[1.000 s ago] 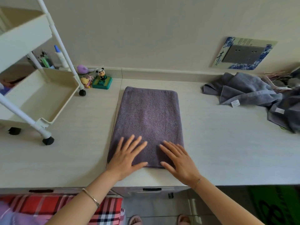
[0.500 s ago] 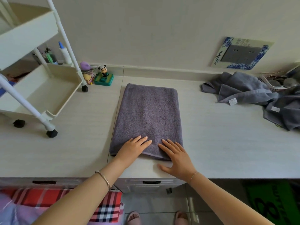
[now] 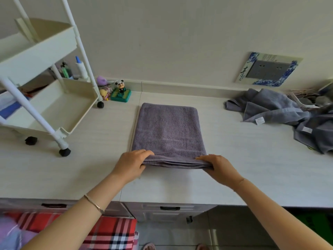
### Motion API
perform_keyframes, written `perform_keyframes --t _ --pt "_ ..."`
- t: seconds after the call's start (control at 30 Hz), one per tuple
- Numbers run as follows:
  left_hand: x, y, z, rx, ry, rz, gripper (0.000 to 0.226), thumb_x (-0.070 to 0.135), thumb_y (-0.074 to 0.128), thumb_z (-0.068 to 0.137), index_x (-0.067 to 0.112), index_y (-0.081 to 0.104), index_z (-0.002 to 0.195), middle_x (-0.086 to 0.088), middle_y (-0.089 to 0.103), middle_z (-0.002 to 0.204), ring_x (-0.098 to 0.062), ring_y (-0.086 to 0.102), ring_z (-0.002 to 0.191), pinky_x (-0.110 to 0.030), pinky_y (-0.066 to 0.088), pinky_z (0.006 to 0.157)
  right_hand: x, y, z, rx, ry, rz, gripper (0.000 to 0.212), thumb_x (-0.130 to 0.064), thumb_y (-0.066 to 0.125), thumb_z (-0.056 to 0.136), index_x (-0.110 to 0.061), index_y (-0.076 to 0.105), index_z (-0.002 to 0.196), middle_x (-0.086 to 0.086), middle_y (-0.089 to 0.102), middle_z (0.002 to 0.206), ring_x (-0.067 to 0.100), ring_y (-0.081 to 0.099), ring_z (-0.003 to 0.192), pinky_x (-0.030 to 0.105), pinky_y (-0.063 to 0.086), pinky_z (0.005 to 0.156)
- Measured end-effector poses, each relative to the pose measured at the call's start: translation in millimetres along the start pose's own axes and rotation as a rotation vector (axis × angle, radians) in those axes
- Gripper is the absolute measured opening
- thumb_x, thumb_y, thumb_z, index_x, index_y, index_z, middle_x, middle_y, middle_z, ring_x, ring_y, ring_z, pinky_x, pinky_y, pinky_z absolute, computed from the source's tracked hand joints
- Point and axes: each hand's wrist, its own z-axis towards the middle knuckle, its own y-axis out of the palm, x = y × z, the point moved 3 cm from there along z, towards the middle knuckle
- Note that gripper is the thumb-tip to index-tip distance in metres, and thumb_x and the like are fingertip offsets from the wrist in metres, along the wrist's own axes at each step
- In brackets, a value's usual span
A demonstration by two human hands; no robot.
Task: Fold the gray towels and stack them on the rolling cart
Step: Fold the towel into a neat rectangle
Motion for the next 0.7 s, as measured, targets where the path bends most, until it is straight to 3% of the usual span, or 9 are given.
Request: perform_keyframes --t 0.13,0.2,0.27,0.33,0.4,0.5,0.57,0.63,0.7 --pt "-10 -41 12 -0.06 -0.135 -0.347 0.035 0.013 0.068 0.081 0.035 0.062 0.108 0.015 0.067 0.095 -0.006 0.064 0.081 -0.021 0.048 0.072 0 -40 16 -0.138 0.133 0.284 0.015 -0.014 0.073 0.081 -0.017 0.074 0.096 0.002 0.073 0.082 0.002 0.061 0.07 0.032 0.051 0.071" --pt "-13 -66 17 -0.071 -0.164 -0.653 0.029 0.01 0.072 0.08 0.029 0.067 0.101 0.013 0.07 0.091 -0.002 0.065 0.087 -0.015 0.049 0.076 0 -58 19 -0.191 0.199 0.485 0.011 -0.016 0.074 0.08 -0.017 0.074 0.091 0.003 0.073 0.082 0.007 0.062 0.075 0.03 0.05 0.072" --pt "-15 -83 21 -0.086 -0.223 -0.856 0.025 0.009 0.074 0.078 0.024 0.069 0.098 0.011 0.072 0.09 -0.001 0.065 0.089 -0.011 0.049 0.074 -4 -72 19 -0.255 0.234 0.734 0.029 -0.021 0.077 0.077 -0.014 0.071 0.105 0.001 0.073 0.1 0.012 0.066 0.093 0.023 0.051 0.083" --pt "-16 -92 25 -0.094 -0.309 -1.021 0.022 0.015 0.074 0.076 0.023 0.069 0.095 0.014 0.073 0.088 0.003 0.066 0.086 -0.007 0.047 0.069 -9 -80 20 -0.295 0.27 0.956 0.053 -0.031 0.079 0.07 -0.011 0.064 0.117 0.003 0.069 0.114 0.015 0.065 0.106 0.025 0.052 0.089" --pt "-20 -86 31 -0.077 -0.396 -1.12 0.019 0.026 0.073 0.073 0.022 0.068 0.091 0.014 0.074 0.081 0.004 0.067 0.079 -0.009 0.048 0.064 -10 -77 25 -0.274 0.342 1.114 0.051 -0.031 0.079 0.069 -0.01 0.064 0.113 0.006 0.071 0.11 0.017 0.066 0.103 0.023 0.054 0.082" --pt "-27 -51 40 0.059 -0.593 -1.122 0.013 0.029 0.07 0.082 0.018 0.068 0.089 0.007 0.073 0.08 -0.003 0.068 0.076 -0.017 0.051 0.067 4 -47 37 -0.152 0.547 1.095 0.029 -0.024 0.069 0.083 -0.003 0.067 0.103 0.01 0.072 0.104 0.021 0.067 0.097 0.028 0.054 0.082" --pt "-37 -12 42 0.162 -0.717 -1.053 0.017 0.03 0.068 0.085 0.014 0.066 0.088 -0.002 0.07 0.086 -0.014 0.065 0.082 -0.025 0.048 0.07 20 -14 42 -0.021 0.7 0.928 0.029 -0.027 0.063 0.089 0.0 0.067 0.099 0.009 0.07 0.101 0.021 0.064 0.091 0.036 0.052 0.084" --pt "-41 22 39 0.109 -0.823 -0.936 0.025 0.035 0.066 0.086 0.011 0.065 0.093 -0.006 0.066 0.09 -0.02 0.06 0.086 -0.026 0.042 0.065 29 11 41 0.052 0.809 0.712 0.039 -0.031 0.059 0.092 0.007 0.065 0.098 0.009 0.063 0.091 0.021 0.056 0.082 0.038 0.049 0.08" --pt "-43 36 34 0.068 -0.911 -0.897 0.034 0.041 0.066 0.085 0.01 0.065 0.098 -0.005 0.065 0.094 -0.019 0.06 0.087 -0.024 0.042 0.063 30 20 40 0.051 0.839 0.645 0.042 -0.034 0.056 0.093 0.007 0.064 0.096 0.009 0.061 0.089 0.021 0.053 0.081 0.035 0.045 0.076"
